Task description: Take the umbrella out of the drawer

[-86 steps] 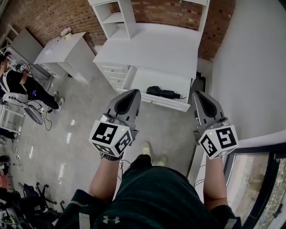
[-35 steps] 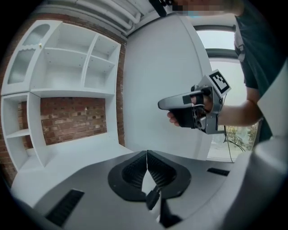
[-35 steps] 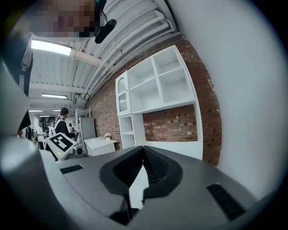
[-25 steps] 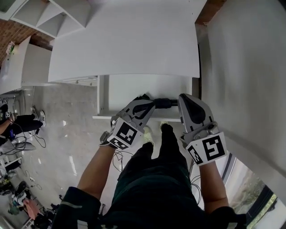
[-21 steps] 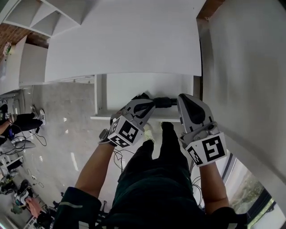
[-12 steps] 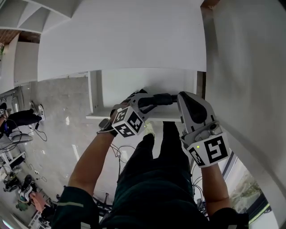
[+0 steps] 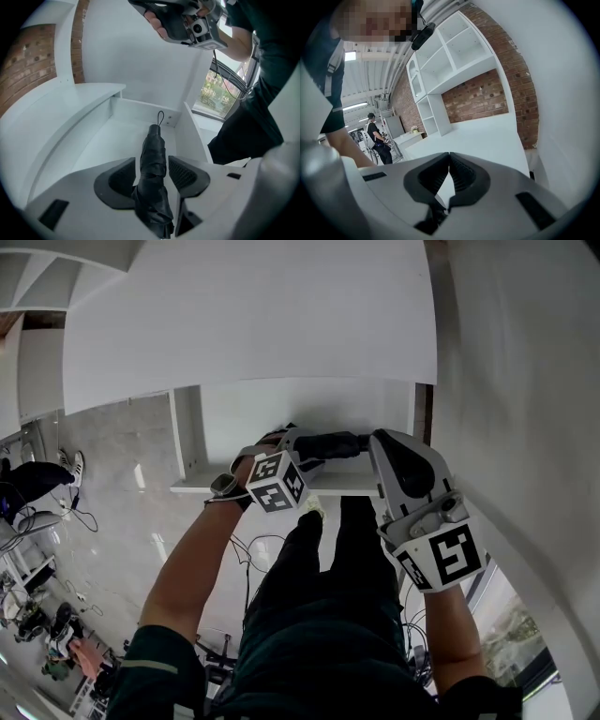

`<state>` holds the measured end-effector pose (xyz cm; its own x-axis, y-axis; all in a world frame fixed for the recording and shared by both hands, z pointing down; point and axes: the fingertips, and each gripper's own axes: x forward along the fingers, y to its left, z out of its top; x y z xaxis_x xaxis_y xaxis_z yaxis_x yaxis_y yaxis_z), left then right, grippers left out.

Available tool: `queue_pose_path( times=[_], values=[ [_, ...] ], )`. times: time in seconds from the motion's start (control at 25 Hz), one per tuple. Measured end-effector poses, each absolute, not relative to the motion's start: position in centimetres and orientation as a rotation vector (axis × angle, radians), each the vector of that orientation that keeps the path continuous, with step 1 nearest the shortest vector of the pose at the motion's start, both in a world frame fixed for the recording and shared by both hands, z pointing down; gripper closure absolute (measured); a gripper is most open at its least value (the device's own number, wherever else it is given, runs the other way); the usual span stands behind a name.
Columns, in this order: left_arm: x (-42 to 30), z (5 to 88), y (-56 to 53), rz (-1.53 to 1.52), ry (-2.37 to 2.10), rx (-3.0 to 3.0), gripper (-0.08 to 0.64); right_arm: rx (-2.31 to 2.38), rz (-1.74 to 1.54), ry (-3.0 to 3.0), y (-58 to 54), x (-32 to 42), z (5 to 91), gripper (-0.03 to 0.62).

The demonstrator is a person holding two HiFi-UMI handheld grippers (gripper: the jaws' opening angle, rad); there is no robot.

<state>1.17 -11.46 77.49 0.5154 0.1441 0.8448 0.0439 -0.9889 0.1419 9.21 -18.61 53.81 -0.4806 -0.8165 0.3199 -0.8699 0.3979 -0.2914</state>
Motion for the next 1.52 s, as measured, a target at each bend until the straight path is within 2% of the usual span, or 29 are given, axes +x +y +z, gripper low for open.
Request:
queue_pose_path(
  times=[0.28, 0.96, 1.32, 1.52],
  values=[
    [2.3, 79.6, -10.7, 1.599, 0.246, 2.631, 0.305, 1.538, 0.691, -2.491, -19.2, 10.3, 54.0, 0.588],
    [2.9, 84.7, -9.6, 1.774, 0.371, 2.564, 0.279, 1.546, 0.728, -2.465, -19.1, 12.0, 56.3, 0.588],
    [2.9, 85.8, -10.1, 1.859, 0.303, 2.572, 0.283, 1.528, 0.800, -2.431, -18.6, 12.3, 57.1, 0.588],
    [3.0, 85.5, -10.0, 1.857, 0.302, 2.577, 0.344, 1.524, 0.751, -2.456, -18.7, 12.5, 56.9, 0.588]
  ],
)
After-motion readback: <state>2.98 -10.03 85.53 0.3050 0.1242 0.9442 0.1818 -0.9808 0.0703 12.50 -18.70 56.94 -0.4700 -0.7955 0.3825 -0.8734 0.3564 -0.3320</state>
